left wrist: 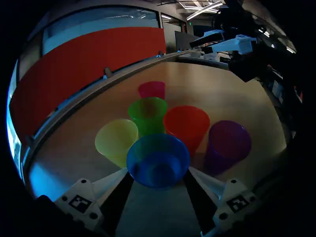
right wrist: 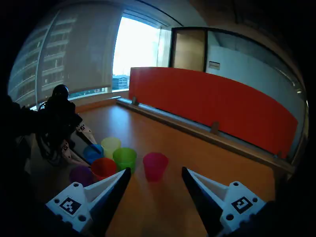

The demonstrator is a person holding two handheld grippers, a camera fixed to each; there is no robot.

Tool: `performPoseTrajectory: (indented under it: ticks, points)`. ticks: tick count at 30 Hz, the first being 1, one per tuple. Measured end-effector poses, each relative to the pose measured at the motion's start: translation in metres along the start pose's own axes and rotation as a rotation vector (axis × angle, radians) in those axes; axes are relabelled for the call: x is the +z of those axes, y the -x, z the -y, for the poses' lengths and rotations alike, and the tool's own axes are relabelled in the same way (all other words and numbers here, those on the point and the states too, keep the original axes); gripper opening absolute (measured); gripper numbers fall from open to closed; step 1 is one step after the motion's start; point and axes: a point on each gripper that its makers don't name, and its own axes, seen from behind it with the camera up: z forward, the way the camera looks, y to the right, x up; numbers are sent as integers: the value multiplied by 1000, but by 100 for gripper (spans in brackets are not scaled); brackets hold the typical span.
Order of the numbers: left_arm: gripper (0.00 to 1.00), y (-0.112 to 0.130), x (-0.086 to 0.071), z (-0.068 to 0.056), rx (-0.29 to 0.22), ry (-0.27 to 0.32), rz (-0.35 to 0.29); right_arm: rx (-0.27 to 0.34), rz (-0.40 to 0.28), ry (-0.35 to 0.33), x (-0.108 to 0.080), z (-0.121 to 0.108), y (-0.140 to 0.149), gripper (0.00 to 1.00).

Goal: Pour water

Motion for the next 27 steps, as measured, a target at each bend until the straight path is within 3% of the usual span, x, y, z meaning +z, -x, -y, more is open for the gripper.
performPoseTrajectory:
  ticks: [27]
  points:
    - [80,-26,-44,10,-27,-61,-77,-12,-1,-28,9,8,-5,99]
